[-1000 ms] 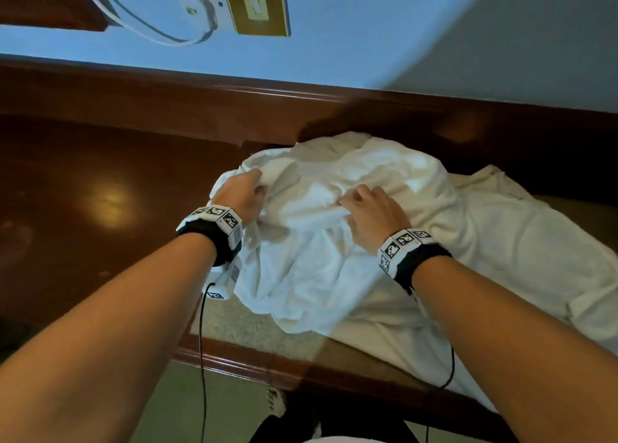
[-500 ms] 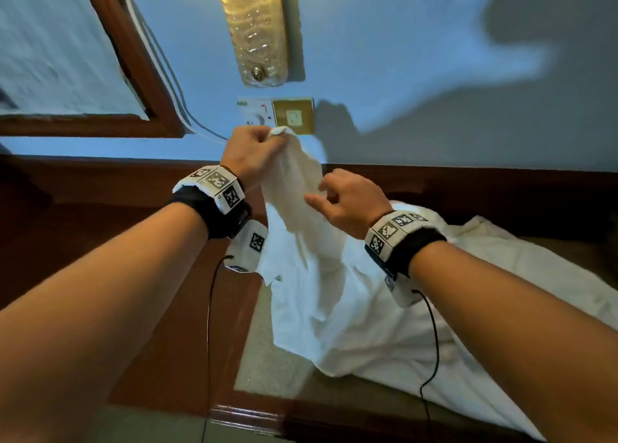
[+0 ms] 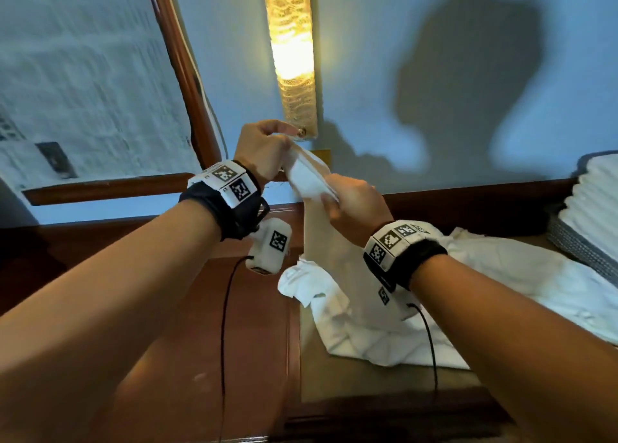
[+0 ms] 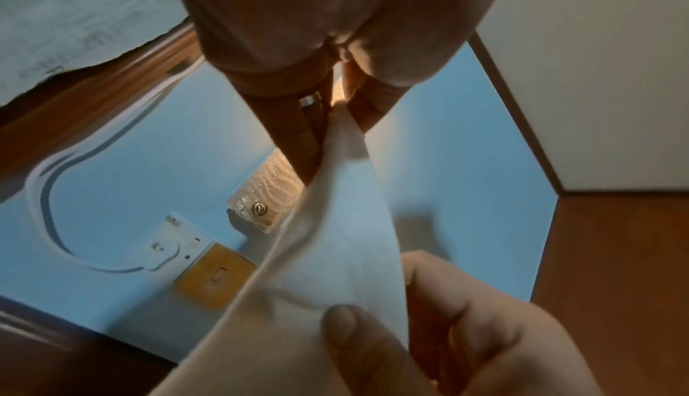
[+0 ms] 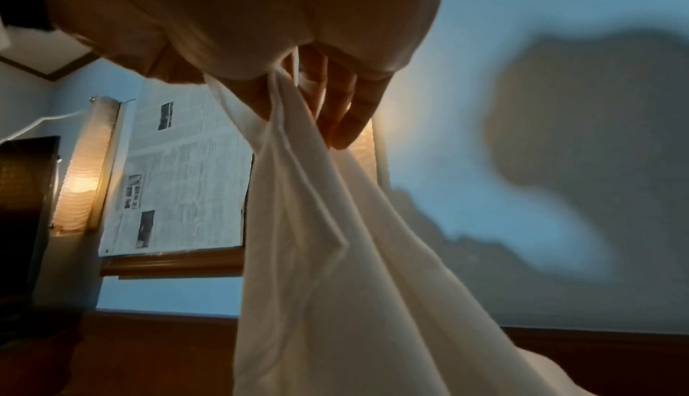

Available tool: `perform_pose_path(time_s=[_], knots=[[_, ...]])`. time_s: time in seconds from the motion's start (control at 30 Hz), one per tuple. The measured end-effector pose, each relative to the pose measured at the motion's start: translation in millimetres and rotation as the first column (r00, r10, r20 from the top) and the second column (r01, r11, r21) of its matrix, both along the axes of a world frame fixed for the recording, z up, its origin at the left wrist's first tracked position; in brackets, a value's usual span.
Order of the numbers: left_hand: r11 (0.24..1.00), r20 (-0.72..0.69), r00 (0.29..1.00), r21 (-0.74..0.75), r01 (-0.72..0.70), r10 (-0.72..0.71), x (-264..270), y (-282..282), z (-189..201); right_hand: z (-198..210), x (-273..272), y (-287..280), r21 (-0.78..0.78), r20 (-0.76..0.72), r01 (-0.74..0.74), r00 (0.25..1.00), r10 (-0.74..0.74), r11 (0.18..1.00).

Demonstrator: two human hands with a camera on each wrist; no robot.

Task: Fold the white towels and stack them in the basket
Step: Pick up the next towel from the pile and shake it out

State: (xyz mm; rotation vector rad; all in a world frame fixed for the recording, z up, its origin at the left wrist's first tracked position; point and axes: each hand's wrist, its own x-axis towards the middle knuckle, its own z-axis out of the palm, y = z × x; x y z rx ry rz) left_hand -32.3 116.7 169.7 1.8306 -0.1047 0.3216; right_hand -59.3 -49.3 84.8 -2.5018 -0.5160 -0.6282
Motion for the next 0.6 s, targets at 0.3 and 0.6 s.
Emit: perform_pose_path(time_s=[0.3,0.6], knots=[[0.990,-0.059,0.989,-0.033,0.134,-0.136,-49,6,44,69,-50,-13,-0.085,0.135,0.130,0.984,-0.118,0.988],[0.794,0.024,0.884,0.452,0.407,-0.467,-65,-10,28,139,-79,-60,-0.142,0.122,0.293,0.953,-0.277,0.946]])
